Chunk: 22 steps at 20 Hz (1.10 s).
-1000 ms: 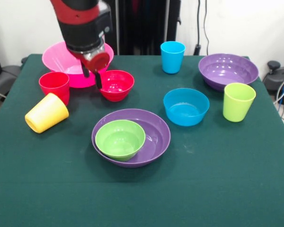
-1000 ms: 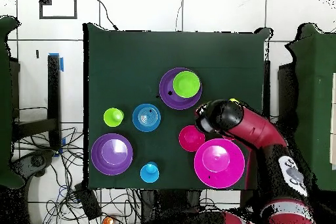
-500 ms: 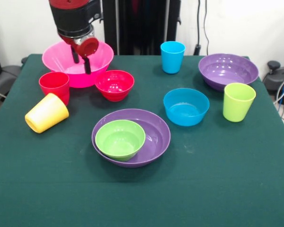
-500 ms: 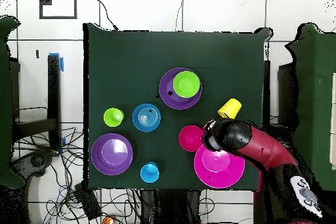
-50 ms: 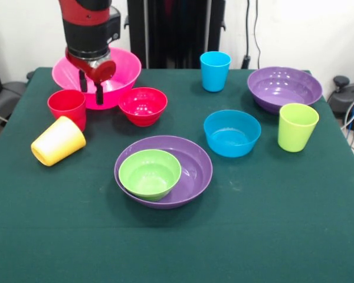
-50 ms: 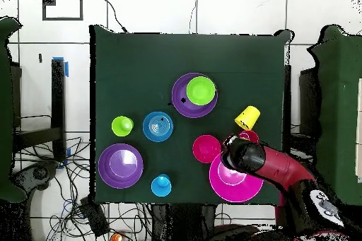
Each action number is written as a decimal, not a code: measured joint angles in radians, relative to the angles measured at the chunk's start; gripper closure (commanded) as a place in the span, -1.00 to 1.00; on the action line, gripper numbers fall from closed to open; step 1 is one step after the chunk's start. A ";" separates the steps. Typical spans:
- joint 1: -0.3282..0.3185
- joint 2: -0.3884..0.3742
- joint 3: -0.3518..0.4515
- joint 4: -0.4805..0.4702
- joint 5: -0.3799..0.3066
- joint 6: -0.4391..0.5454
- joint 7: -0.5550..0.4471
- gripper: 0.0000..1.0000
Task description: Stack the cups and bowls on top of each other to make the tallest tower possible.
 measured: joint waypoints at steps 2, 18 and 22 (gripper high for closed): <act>-0.006 0.019 0.000 0.000 -0.018 -0.033 0.000 -1.00; 0.003 0.109 -0.010 -0.006 -0.064 -0.115 0.000 1.00; 0.004 0.108 -0.012 -0.006 -0.067 -0.115 0.000 1.00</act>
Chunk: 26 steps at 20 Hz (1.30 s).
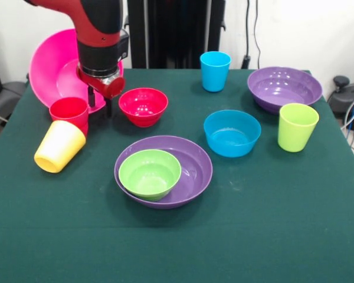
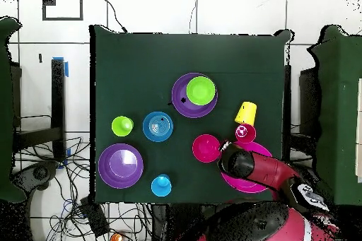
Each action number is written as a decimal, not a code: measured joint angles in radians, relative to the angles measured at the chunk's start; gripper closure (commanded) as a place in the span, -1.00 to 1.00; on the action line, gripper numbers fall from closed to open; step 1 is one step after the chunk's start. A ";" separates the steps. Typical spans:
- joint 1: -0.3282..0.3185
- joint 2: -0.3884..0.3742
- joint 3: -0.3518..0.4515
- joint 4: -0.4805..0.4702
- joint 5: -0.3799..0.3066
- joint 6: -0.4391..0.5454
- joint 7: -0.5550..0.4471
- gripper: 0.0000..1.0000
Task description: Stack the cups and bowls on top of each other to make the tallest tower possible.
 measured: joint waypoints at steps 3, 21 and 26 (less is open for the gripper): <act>0.000 -0.001 0.000 0.000 -0.005 0.000 0.000 1.00; 0.062 -0.032 -0.063 0.000 -0.006 0.079 0.000 1.00; 0.066 -0.067 -0.070 0.000 -0.006 0.141 0.000 1.00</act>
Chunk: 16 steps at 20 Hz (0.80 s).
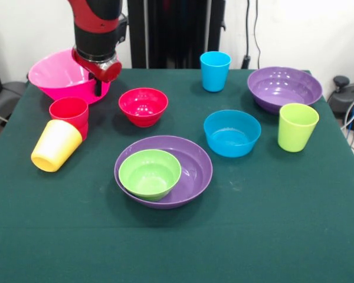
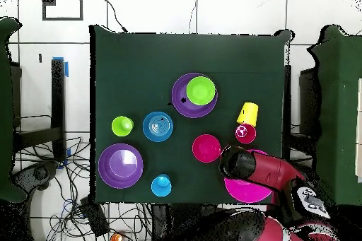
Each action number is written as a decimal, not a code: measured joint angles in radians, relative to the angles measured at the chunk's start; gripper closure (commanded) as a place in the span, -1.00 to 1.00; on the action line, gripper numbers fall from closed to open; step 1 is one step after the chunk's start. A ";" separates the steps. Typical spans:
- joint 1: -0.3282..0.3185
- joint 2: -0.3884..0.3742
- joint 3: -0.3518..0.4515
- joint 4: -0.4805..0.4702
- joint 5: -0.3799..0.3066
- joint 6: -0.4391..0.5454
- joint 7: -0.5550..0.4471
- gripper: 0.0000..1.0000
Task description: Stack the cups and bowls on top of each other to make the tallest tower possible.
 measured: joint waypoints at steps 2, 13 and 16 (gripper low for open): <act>0.000 -0.007 0.000 0.000 0.000 0.004 0.000 1.00; 0.001 -0.003 0.001 0.000 0.000 0.004 0.000 1.00; 0.009 -0.010 -0.001 0.000 0.000 0.013 0.000 1.00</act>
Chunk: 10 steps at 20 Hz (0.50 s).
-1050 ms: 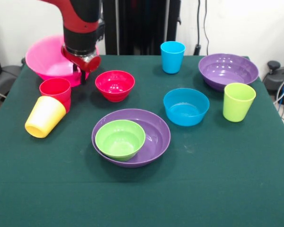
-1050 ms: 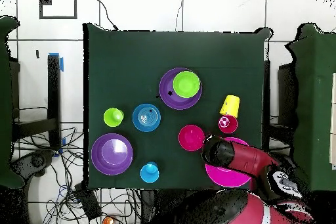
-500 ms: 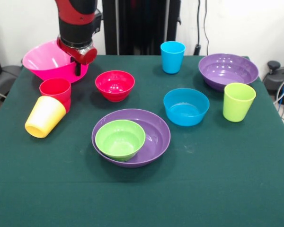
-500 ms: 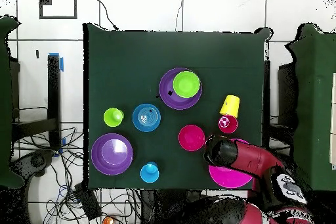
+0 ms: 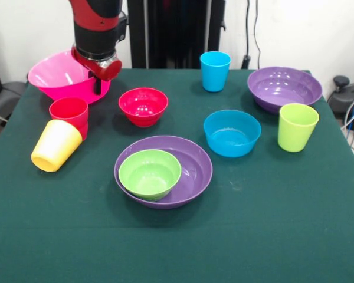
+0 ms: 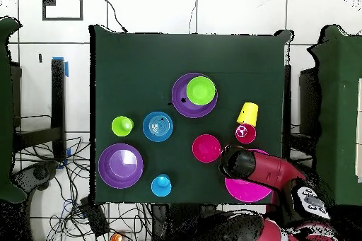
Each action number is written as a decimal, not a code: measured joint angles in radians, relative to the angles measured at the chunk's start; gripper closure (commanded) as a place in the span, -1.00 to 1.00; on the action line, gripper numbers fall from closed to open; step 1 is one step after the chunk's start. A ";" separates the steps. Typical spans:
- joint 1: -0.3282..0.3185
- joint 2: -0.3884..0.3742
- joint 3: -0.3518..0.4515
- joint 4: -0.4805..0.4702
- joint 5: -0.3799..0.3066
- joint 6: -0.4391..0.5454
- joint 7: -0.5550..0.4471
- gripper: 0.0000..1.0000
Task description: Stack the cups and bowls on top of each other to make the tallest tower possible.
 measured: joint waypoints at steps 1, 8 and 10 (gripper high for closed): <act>0.006 -0.004 -0.002 0.000 0.000 0.009 0.000 1.00; 0.127 -0.070 -0.042 -0.038 0.021 0.264 0.000 1.00; 0.152 -0.076 -0.052 -0.057 0.021 0.315 0.000 1.00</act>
